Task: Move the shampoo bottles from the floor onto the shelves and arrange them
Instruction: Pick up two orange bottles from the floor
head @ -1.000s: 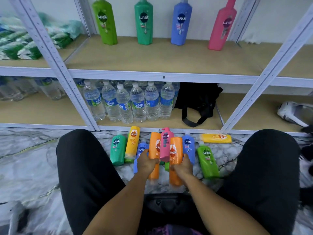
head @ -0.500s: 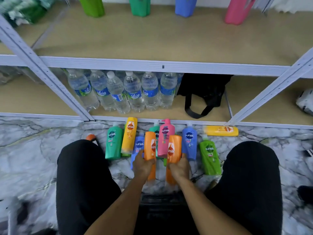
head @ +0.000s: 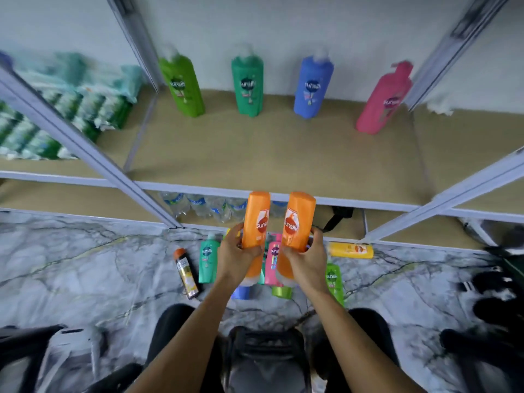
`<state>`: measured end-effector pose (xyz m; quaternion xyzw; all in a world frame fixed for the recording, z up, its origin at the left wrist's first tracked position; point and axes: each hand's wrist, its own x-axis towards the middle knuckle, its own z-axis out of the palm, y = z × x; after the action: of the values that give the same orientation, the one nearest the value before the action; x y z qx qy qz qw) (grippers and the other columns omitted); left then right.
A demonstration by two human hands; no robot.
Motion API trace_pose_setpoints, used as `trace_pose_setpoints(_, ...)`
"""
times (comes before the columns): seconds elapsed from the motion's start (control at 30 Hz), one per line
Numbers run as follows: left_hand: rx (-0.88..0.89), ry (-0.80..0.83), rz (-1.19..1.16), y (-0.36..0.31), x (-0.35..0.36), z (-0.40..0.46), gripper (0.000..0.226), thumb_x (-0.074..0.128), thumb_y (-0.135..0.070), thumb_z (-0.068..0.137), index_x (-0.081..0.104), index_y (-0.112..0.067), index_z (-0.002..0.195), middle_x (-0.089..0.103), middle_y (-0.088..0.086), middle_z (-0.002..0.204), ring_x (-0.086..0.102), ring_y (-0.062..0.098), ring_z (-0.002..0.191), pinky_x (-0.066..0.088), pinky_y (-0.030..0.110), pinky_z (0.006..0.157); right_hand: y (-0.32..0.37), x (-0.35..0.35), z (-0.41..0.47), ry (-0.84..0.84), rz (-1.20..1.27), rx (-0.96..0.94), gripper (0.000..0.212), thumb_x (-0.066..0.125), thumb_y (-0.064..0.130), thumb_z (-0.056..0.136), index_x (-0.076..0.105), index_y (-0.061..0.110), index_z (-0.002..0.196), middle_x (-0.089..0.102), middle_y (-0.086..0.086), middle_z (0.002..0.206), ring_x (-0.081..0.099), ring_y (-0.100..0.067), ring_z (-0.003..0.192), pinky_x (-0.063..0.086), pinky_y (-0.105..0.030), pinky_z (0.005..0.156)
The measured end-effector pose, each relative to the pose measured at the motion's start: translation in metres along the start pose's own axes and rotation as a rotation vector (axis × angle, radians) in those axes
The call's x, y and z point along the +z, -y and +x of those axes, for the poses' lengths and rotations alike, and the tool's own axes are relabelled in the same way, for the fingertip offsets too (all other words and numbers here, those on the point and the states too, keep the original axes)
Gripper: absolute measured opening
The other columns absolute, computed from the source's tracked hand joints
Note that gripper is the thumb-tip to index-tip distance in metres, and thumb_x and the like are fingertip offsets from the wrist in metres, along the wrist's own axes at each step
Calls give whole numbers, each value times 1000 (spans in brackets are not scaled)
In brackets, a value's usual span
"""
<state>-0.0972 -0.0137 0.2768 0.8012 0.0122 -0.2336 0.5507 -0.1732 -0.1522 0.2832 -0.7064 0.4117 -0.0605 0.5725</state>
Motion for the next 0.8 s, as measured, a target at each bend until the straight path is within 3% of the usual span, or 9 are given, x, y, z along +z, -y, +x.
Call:
trace_pose_setpoints(0.17,149,-10,-70,-128,-41,-37,56,78,-9,74,56,-29,121,71,-14,92,69,2,79,56,24,69,125,-37,-40,-16,46,-143,57,77,14,77,48,22,125,63,12,100,61,4,89,49,-19,76)
trace_pose_setpoints(0.3,292,-19,-158,-217,-73,-63,54,78,-2,73,58,-29,114,72,-8,96,70,4,80,53,15,62,212,-58,-66,-55,111,-281,60,79,14,75,47,31,123,61,23,96,61,10,86,47,-11,74)
trace_pose_setpoints(0.5,518,-64,-209,-318,-114,-83,57,82,-9,70,60,-26,120,74,-4,102,71,13,92,58,31,79,317,-84,-90,-51,154,-528,59,81,13,74,48,42,113,63,34,90,63,11,87,49,-8,71)
trace_pose_setpoints(0.57,589,-101,-226,-347,-123,-86,56,82,-8,70,61,-25,119,74,-4,100,71,13,91,58,33,80,348,-90,-93,-73,166,-595,63,83,16,71,49,39,119,63,32,94,63,7,90,52,-17,79)
trace_pose_setpoints(0.67,688,-158,-224,-391,-133,-88,54,82,-11,71,57,-39,110,73,-8,99,70,7,88,58,28,77,393,-102,-96,-134,184,-690,67,84,20,68,50,34,124,62,27,96,63,6,91,54,-25,83)
trace_pose_setpoints(0.8,785,-151,-255,-443,-136,-81,61,82,-13,73,53,-23,125,71,-6,105,69,4,90,56,21,75,447,-120,-91,-203,199,-790,69,83,26,69,48,28,128,61,20,100,64,-3,95,54,-31,86)
